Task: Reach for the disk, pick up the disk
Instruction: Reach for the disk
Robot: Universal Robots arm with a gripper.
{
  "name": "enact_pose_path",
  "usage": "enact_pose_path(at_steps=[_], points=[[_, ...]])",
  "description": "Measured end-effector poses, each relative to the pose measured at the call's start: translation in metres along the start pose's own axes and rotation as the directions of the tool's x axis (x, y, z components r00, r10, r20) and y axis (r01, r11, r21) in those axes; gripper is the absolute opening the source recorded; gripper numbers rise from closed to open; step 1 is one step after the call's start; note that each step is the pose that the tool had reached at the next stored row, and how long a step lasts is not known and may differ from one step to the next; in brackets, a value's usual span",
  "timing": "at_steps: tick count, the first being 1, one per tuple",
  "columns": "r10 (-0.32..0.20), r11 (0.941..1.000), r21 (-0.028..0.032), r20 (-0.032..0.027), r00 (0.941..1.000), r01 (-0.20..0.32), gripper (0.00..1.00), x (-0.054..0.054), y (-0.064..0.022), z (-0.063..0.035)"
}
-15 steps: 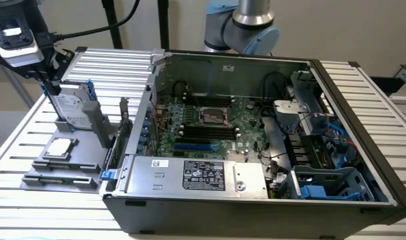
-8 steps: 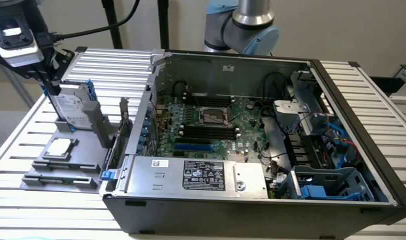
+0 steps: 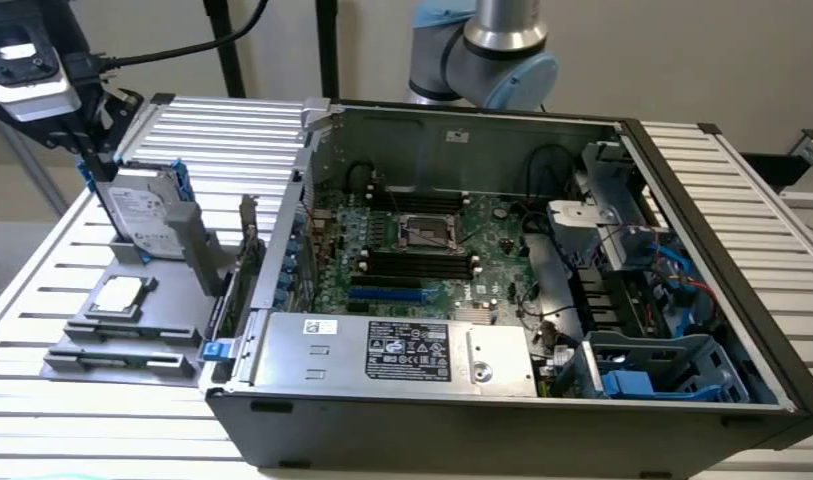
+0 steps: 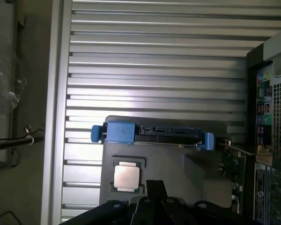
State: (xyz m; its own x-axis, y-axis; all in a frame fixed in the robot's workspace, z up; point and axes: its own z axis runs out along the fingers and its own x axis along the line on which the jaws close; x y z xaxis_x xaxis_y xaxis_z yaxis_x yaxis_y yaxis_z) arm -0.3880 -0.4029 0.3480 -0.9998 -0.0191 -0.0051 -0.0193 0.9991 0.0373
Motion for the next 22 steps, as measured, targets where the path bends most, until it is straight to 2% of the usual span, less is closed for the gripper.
enact_pose_path(at_steps=[4, 10, 16, 22], points=[[0.0, 1.0, 0.0033, 0.002, 1.0, 0.0, 0.11, 0.007, 0.0112, -0.0008], [0.0, 0.9999, 0.0163, 0.0027, 1.0, 0.0, 0.11, 0.019, 0.0285, -0.0003], [0.0, 0.9996, 0.0294, 0.0024, 1.0, 0.0, 0.11, 0.024, 0.0508, 0.0005], [0.0, 0.9996, 0.03, 0.0024, 1.0, 0.0, 0.11, 0.028, 0.053, 0.0006]])
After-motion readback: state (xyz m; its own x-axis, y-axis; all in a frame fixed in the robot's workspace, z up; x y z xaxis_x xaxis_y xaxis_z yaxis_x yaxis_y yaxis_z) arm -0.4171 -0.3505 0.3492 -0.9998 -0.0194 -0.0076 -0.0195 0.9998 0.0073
